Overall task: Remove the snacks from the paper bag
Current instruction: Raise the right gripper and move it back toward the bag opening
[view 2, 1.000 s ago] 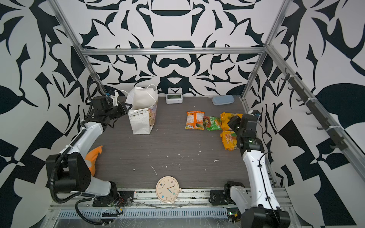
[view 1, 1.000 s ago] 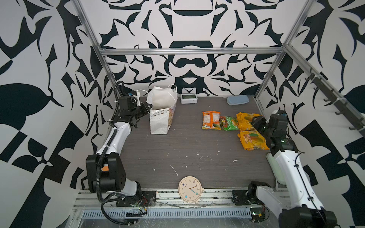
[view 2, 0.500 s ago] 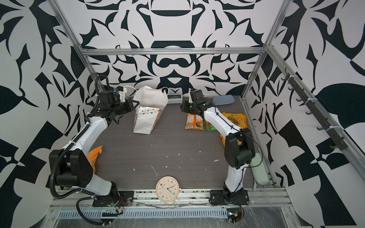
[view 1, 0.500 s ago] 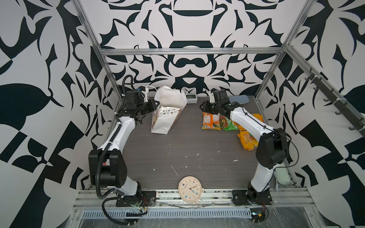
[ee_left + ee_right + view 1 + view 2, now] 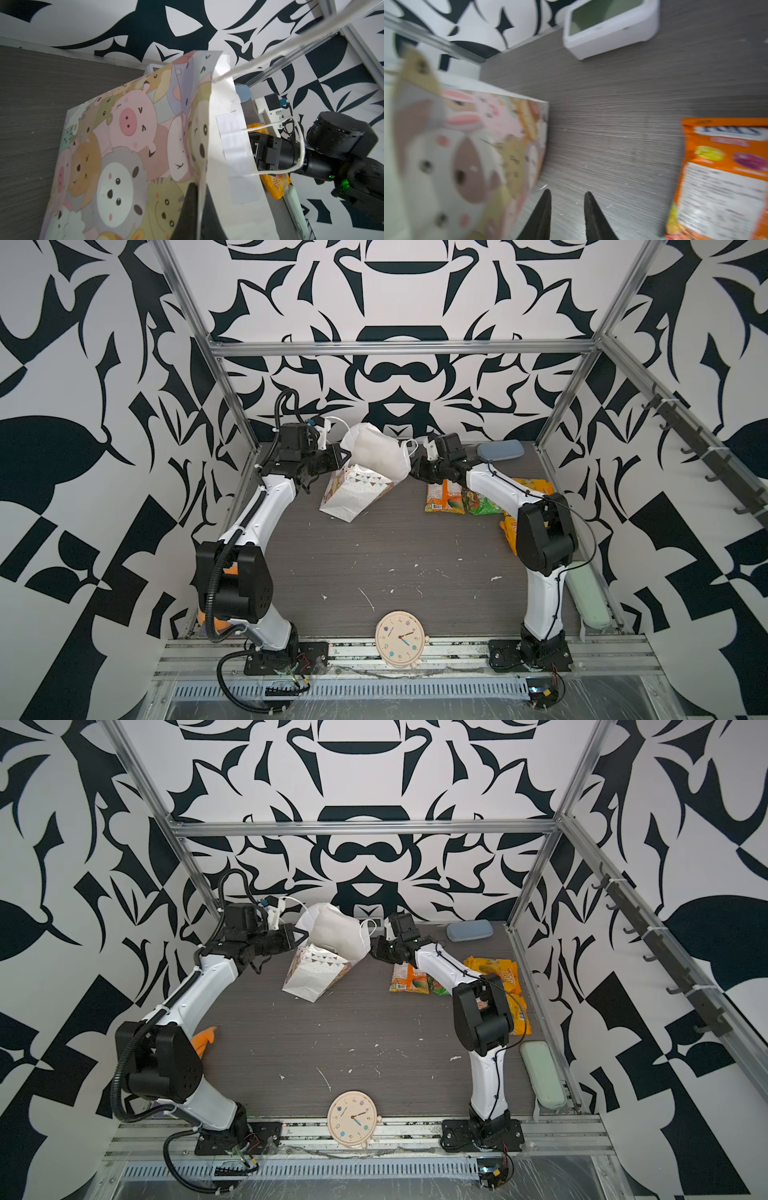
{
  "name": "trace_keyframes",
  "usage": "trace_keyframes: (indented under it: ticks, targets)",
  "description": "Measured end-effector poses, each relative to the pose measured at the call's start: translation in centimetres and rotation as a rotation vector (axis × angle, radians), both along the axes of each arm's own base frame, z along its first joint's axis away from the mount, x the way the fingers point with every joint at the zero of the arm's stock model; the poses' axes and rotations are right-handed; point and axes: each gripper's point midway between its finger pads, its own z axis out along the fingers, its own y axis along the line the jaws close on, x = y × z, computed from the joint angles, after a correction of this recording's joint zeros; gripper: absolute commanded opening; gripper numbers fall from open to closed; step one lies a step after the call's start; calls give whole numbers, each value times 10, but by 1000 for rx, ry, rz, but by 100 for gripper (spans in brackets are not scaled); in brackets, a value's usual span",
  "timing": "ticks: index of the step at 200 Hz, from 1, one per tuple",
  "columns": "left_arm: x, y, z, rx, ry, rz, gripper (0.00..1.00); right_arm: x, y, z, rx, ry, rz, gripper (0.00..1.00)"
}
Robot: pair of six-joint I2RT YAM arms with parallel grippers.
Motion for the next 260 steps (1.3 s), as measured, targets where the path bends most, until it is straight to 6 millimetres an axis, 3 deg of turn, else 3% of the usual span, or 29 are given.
trace_keyframes:
  ticks: [27, 52, 87, 102, 123, 133, 153, 172, 186, 202, 229, 260]
  targets:
    - [-5, -10, 0, 33, -17, -50, 0, -24, 4, 15, 54, -34, 54, 31]
    - [-9, -12, -4, 73, -31, -83, 0, -45, -8, 31, 31, -76, 47, 34]
    - [-14, -14, -12, 148, -53, -121, 0, -70, -66, 62, -141, -184, -106, 40]
    - [-17, -19, -15, 194, -74, -137, 0, -78, -95, 93, -202, -269, -166, 41]
    - [-24, -32, -14, 256, -120, -168, 0, -87, -114, 141, -236, -381, -183, 38]
    - [-29, -41, -12, 288, -146, -186, 0, -90, -113, 165, -226, -422, -164, 37]
    - [-37, -59, -7, 344, -187, -223, 0, -93, -92, 213, -152, -489, -75, 31]
    - [-44, -73, -4, 388, -217, -254, 0, -96, -67, 238, -72, -511, 25, 27]
    - [-49, -81, -5, 415, -234, -276, 0, -97, -47, 237, -34, -490, 94, 24]
    - [-53, -88, -7, 444, -253, -291, 0, -94, -24, 220, -24, -431, 155, 22]
    - [-56, -95, -6, 461, -265, -297, 0, -91, 7, 171, -69, -295, 207, 15]
    - [-61, -105, -6, 465, -279, -311, 0, -99, 12, 117, -152, -194, 178, 13]
